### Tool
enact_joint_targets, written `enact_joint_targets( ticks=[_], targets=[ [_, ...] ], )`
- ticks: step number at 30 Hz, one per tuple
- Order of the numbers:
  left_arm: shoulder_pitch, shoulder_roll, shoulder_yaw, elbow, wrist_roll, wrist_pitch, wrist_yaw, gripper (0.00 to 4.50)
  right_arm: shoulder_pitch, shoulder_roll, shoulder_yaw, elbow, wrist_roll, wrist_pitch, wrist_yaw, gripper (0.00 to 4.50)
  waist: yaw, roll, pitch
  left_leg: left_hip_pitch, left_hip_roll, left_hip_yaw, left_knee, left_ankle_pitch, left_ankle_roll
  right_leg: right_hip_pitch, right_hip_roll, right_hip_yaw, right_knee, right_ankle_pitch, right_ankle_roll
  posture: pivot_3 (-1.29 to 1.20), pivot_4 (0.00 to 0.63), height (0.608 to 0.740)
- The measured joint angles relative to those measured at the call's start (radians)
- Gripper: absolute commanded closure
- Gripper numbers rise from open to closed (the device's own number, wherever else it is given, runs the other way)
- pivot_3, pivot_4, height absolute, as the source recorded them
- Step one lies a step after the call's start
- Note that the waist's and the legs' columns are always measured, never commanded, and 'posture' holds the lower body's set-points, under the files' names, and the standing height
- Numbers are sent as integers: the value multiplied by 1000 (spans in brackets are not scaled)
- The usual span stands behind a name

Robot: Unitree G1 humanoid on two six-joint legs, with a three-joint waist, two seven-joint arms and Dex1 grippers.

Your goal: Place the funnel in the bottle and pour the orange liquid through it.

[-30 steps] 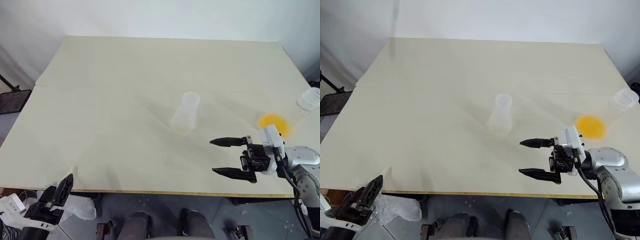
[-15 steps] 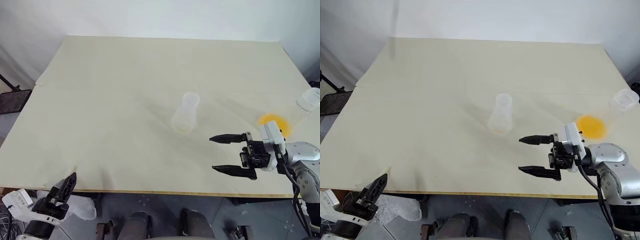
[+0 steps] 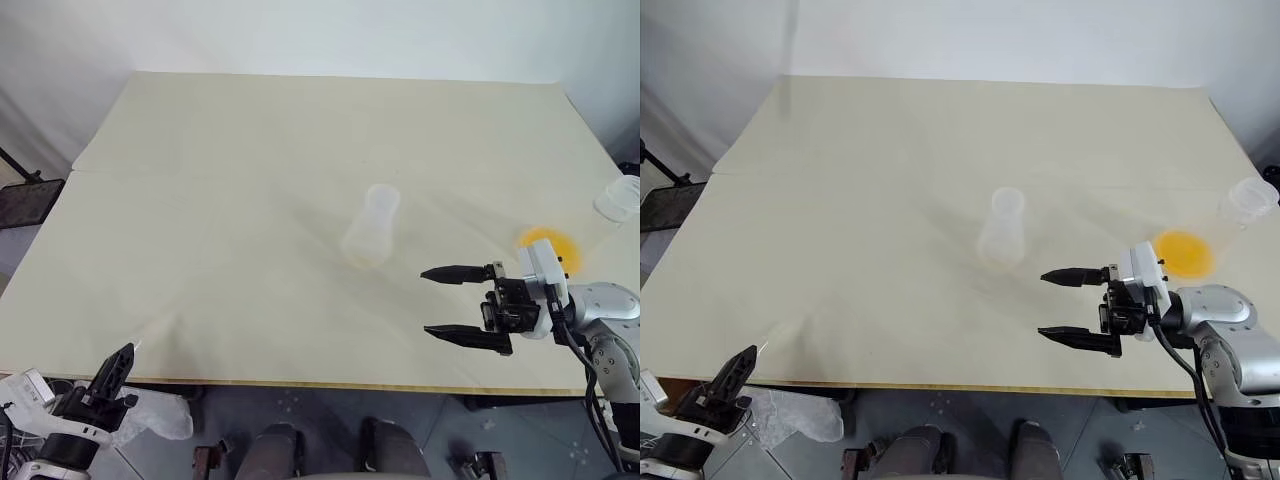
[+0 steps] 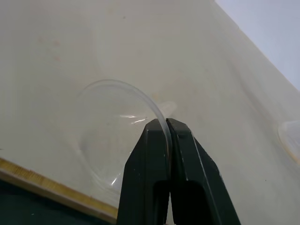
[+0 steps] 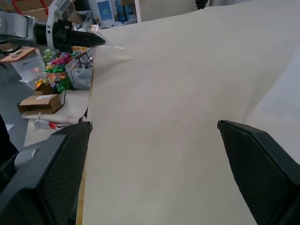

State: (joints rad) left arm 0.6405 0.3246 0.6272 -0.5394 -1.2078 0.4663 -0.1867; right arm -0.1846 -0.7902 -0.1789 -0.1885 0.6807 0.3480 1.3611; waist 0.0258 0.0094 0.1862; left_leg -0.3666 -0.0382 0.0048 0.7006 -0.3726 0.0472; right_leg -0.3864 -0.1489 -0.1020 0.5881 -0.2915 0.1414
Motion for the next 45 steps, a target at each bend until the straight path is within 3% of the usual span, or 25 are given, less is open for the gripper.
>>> enact_joint_targets(
  ticks=[4,12,17,22,28,35,45],
  targets=[
    [-51,33,-1,3,0,4,-4,4473,0,1,-1,1,0,-2,-8,0,1,0,0,0,0,0,0,0,0,0,0,0,1,0,0,0,150,740],
    [-294,225,-43,7,8,58,-47,4473,4,5,-27,-1,8,-17,-31,0,0,1,0,1,-1,-1,0,1,-1,0,2,-1,6,0,1,0,150,740],
    [-559,360,-148,52,52,113,-108,4473,37,18,-68,-22,27,-14,-92,0,0,1,0,1,-2,-1,0,1,-1,-1,3,-2,8,2,3,0,150,740],
    [-820,418,-287,173,148,126,-259,4473,80,55,-120,-66,57,-12,-178,0,-2,1,0,1,-2,2,0,1,-1,-5,5,-5,14,2,4,0,150,740],
    [-1113,397,-445,334,299,83,-442,4473,106,86,-158,-120,78,-4,-271,0,0,1,0,1,-2,4,0,2,-1,-5,6,-5,15,3,5,0,150,740],
    [-1510,325,-701,695,582,-50,-763,4473,156,133,-181,-202,76,-22,-366,0,3,1,0,-1,-2,6,0,2,-1,-6,7,-5,13,4,7,0,150,740],
    [-1772,162,-792,1077,833,-311,-972,4473,212,174,-187,-259,63,-61,-464,0,0,0,1,-2,-1,7,1,3,0,-7,9,-6,13,4,7,0,150,740]
  ],
)
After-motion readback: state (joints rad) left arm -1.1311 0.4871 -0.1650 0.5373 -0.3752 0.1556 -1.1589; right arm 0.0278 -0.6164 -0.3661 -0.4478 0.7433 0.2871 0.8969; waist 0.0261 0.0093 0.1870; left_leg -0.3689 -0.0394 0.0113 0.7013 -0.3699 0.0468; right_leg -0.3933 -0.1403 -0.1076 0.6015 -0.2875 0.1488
